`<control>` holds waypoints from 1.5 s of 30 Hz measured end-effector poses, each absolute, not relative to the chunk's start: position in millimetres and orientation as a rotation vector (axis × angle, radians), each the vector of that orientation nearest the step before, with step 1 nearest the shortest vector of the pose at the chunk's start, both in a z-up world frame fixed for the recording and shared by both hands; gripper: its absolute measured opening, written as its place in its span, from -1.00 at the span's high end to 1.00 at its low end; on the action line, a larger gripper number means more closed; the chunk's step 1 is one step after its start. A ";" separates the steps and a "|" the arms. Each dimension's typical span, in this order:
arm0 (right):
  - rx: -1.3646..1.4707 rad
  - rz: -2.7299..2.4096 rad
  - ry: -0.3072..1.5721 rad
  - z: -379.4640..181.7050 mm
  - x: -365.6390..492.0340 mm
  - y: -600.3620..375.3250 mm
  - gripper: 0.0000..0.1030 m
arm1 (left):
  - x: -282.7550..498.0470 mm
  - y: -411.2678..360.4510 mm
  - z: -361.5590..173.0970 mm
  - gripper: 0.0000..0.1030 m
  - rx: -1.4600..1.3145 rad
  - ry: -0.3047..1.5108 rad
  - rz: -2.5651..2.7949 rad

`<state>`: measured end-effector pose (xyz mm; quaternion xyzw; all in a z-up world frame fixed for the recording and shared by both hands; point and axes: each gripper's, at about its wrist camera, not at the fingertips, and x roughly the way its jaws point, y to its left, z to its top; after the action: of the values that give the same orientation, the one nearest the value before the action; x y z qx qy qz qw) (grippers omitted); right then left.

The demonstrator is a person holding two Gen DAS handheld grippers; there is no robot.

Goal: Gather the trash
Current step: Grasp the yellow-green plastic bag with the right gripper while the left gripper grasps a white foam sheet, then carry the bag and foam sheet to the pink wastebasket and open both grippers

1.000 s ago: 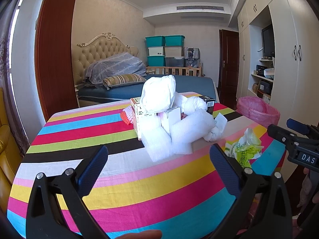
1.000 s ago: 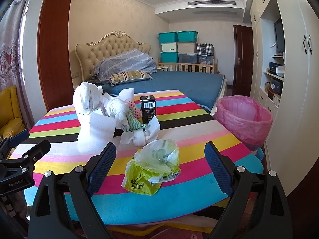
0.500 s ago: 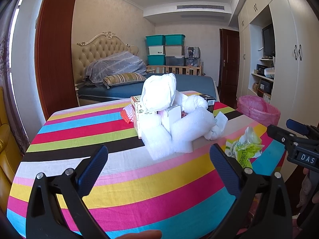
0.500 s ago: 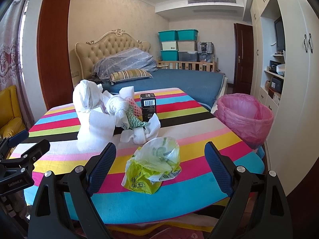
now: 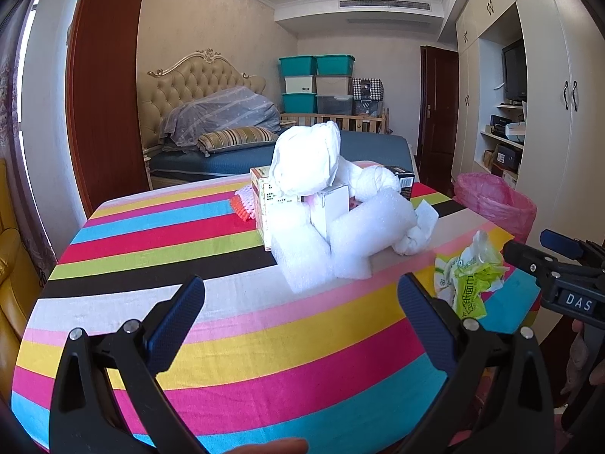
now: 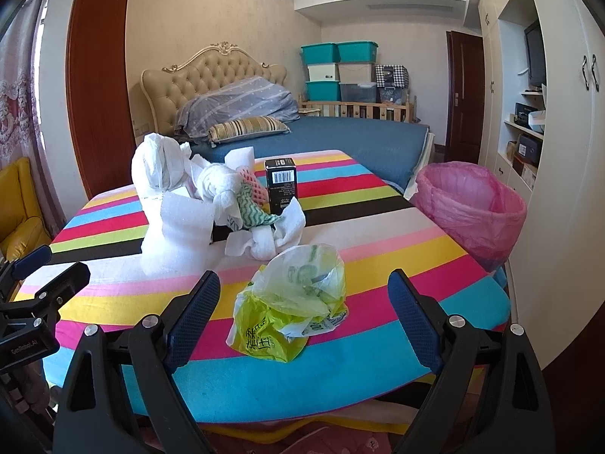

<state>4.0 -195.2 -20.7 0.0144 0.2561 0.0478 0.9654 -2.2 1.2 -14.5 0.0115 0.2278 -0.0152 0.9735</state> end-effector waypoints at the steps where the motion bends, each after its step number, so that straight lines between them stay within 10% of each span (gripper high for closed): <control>1: 0.026 0.097 0.524 -22.0 5.8 -195.2 -0.65 | -1.5 2.5 -15.3 -0.91 0.015 0.467 -0.034; 18: -0.016 0.216 0.687 -77.3 59.6 -185.5 -0.65 | 27.2 21.9 -36.5 -0.91 -0.088 0.621 -0.008; 25: -0.011 0.290 0.649 -79.8 63.3 -187.8 0.06 | 55.0 -0.7 -37.1 -0.91 0.002 0.632 -0.082; 37: 0.045 0.292 0.633 -80.3 59.4 -211.4 0.19 | 102.1 -76.3 -24.6 -0.82 0.294 0.485 -0.136; 42: 0.067 0.277 0.627 -78.2 56.6 -220.4 0.19 | 125.4 -91.8 -35.0 -0.15 0.362 0.534 -0.156; 45: 0.074 0.268 0.623 -77.4 55.2 -226.7 0.19 | 123.8 -94.0 -34.9 -0.14 0.352 0.529 -0.155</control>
<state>55.2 -226.7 -77.4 0.0363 0.3056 0.1315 0.9424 123.8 -94.0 -34.9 0.1729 0.2599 -0.0761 0.9470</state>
